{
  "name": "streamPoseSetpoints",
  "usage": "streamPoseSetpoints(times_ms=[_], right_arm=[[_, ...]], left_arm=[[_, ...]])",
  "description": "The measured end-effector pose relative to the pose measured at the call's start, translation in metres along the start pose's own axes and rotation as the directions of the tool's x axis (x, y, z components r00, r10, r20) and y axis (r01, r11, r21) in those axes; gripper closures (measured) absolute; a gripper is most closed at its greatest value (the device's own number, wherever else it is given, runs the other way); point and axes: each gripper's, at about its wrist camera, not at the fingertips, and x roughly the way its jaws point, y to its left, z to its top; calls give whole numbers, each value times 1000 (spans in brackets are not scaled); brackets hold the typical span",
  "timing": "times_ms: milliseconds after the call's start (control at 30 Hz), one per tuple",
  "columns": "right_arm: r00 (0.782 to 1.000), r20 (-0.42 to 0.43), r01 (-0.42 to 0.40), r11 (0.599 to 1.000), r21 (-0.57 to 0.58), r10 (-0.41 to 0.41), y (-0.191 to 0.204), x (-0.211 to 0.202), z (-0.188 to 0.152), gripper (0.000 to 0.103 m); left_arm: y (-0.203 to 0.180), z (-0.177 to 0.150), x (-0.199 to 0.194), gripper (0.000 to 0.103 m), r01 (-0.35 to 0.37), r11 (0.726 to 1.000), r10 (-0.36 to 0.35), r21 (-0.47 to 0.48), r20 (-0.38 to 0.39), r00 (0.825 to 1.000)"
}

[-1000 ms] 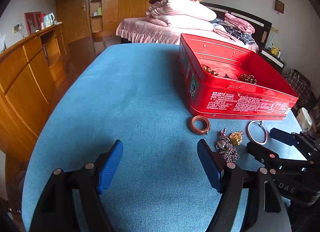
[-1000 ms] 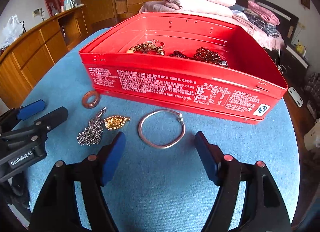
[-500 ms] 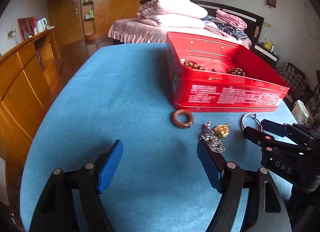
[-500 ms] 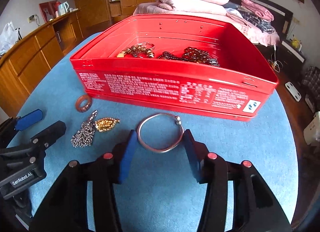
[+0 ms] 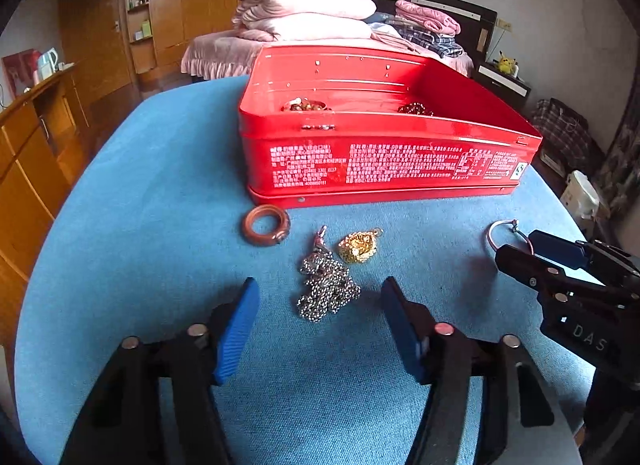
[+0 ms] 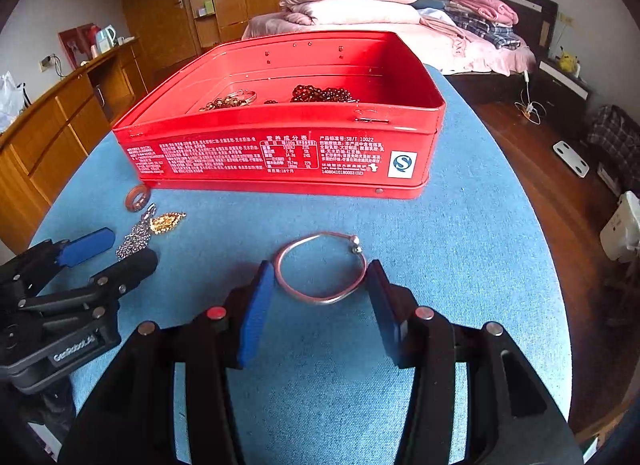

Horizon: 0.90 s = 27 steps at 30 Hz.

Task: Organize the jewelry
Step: 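Grasp the silver chain pendant with the left tool while the right tool grasps the thin bangle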

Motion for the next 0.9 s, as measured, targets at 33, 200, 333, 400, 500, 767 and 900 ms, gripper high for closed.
streamPoseSetpoints(times_ms=[33,200,333,400,500,767,900], right_arm=[[1000,1,-2,1000,1,2,-1,0,0,56],[1000,3,0,1000,-3,0,0,2,0,56],[1000,4,10,1000,-13,-10,3,4,-2,56],[1000,3,9,1000,-14,-9,4,5,-1,55],[1000,5,12,1000,-15,-12,4,6,-1,55],[1000,18,9,1000,-20,-8,6,1,-5,57],[999,36,1,1000,-28,0,8,-11,-5,57]], left_arm=[[-1,1,1,50,3,1000,-3,4,-2,1000],[-4,2,0,72,42,999,-42,2,-7,999],[1,3,2,78,81,996,-81,-26,0,997],[1,3,2,79,82,996,-82,-26,2,997],[5,3,1,80,89,995,-89,-44,4,996],[15,-4,-15,83,102,992,-100,-73,20,995],[20,-7,-28,83,112,990,-108,-84,49,993]])
